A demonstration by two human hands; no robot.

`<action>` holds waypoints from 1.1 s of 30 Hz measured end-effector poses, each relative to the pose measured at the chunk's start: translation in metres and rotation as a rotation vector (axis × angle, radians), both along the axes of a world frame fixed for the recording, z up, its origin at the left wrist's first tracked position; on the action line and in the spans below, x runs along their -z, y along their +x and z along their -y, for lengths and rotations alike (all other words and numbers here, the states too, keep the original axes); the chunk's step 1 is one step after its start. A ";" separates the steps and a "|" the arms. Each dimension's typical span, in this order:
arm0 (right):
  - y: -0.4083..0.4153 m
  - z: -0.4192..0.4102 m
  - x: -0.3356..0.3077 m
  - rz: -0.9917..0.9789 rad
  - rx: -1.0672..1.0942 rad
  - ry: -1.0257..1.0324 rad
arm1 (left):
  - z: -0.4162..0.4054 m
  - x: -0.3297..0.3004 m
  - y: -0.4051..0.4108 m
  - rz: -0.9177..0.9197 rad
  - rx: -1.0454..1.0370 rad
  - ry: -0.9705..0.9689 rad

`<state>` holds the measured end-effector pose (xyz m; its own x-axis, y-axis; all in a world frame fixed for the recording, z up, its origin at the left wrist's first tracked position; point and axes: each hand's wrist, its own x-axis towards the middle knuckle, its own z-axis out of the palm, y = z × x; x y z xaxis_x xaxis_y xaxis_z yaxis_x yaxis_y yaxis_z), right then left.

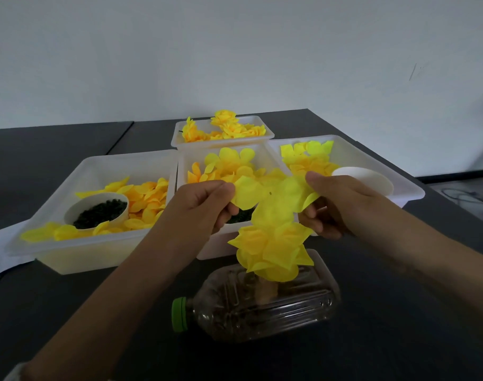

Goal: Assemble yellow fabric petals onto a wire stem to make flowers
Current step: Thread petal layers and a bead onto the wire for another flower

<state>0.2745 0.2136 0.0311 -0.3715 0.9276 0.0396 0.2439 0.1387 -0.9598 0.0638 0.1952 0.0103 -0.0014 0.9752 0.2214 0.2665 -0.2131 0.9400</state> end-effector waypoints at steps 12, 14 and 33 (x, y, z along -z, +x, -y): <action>0.006 -0.001 0.014 0.083 -0.026 0.050 | -0.009 0.008 0.001 0.052 0.054 -0.124; 0.007 0.000 0.014 0.081 -0.031 0.062 | -0.009 0.007 0.000 0.062 0.060 -0.110; 0.005 0.000 0.017 0.074 0.111 0.176 | -0.015 0.001 0.006 0.050 0.053 -0.066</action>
<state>0.2800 0.2137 0.0141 -0.2755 0.9440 0.1814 0.3356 0.2713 -0.9021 0.0699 0.2102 0.0093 0.0411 0.9866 0.1577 0.2091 -0.1628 0.9643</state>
